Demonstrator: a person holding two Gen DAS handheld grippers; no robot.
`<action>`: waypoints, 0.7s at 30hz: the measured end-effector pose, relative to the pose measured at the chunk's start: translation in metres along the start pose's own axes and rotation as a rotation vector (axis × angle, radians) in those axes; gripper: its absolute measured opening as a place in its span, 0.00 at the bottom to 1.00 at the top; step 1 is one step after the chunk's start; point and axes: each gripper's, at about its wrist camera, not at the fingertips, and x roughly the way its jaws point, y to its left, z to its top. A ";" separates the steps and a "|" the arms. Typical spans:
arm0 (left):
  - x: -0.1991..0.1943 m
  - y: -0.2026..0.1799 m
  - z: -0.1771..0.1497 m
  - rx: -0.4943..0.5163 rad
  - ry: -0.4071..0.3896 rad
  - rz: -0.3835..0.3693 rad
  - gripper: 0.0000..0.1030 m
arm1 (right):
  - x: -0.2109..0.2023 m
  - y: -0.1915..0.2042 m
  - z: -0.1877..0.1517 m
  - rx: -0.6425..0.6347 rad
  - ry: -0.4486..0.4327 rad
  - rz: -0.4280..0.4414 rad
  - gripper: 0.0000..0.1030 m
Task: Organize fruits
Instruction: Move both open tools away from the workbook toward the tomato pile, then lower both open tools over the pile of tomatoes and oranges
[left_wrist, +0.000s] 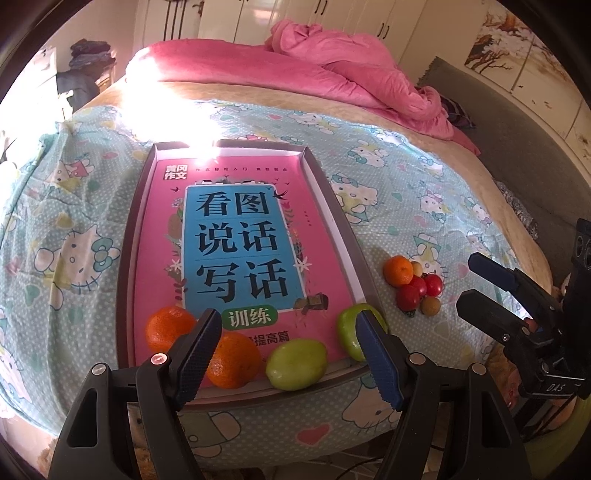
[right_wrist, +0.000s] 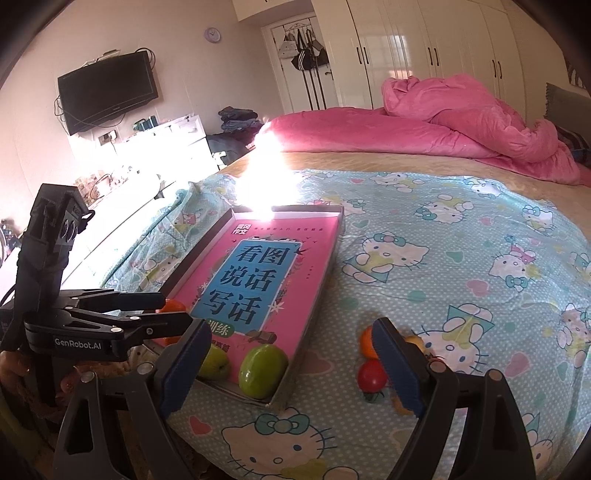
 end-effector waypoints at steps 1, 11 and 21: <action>0.000 -0.001 0.000 -0.002 -0.002 -0.002 0.74 | -0.002 -0.002 0.000 0.003 -0.002 -0.004 0.86; -0.002 -0.014 -0.002 0.004 -0.014 -0.007 0.74 | -0.016 -0.021 -0.002 0.032 -0.020 -0.039 0.86; 0.000 -0.025 -0.004 0.009 -0.008 -0.004 0.74 | -0.025 -0.033 -0.007 0.046 -0.024 -0.070 0.86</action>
